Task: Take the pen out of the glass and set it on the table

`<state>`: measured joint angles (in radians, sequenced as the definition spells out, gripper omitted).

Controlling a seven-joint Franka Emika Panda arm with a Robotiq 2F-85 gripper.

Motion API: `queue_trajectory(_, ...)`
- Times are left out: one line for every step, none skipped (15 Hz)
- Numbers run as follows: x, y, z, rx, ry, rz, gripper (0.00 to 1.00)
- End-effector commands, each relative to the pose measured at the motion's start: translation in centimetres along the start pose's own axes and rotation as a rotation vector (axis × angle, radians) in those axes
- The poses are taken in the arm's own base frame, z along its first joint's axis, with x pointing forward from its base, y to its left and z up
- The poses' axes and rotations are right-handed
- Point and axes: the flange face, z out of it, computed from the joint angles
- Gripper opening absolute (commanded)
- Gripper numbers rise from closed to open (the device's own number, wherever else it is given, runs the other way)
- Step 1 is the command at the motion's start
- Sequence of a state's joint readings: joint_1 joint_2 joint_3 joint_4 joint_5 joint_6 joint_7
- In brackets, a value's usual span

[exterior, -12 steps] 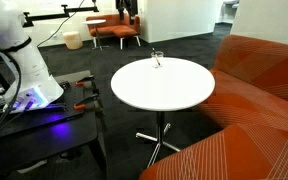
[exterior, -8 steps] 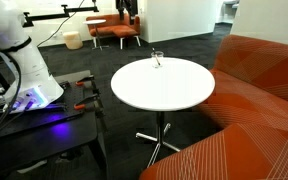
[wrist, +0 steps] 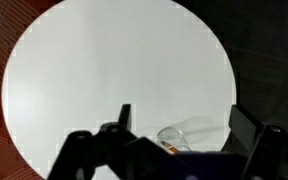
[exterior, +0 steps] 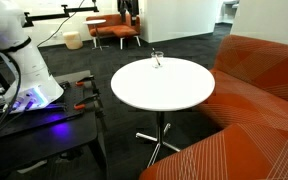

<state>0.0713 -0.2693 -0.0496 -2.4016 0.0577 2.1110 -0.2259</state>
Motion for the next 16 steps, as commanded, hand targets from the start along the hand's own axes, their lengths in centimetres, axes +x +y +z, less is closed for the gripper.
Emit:
queue_trajectory(1.4,1.1,0.5,-0.097,-0.005,0.100,1.00)
queue_trajectory(1.6,1.5,0.7,-0.110,-0.003,0.125,1.00)
queue_trajectory(1.9,1.8,0.8,-0.111,0.001,0.138,1.00)
queue_trajectory(2.2,2.1,1.0,-0.106,0.015,0.155,1.00)
queue_trajectory(2.5,2.4,1.0,-0.101,0.022,0.168,1.00)
queue_trajectory(2.8,2.8,1.0,-0.089,0.045,0.165,1.00)
queue_trajectory(3.0,3.0,1.0,-0.083,0.062,0.155,1.00)
queue_trajectory(3.2,3.2,0.9,-0.072,0.091,0.144,1.00)
queue_trajectory(3.4,3.3,0.8,-0.054,0.125,0.117,1.00)
queue_trajectory(3.6,3.4,0.7,-0.043,0.160,0.094,1.00)
queue_trajectory(3.8,3.5,0.6,-0.021,0.196,0.069,1.00)
queue_trajectory(4.0,3.6,0.5,0.001,0.235,0.031,1.00)
queue_trajectory(4.1,3.7,0.3,0.024,0.268,0.001,1.00)
queue_trajectory(4.3,3.8,0.2,0.051,0.301,-0.038,1.00)
queue_trajectory(4.4,3.9,0.1,0.079,0.330,-0.077,1.00)
queue_trajectory(4.5,3.7,0.0,0.109,0.360,-0.120,1.00)
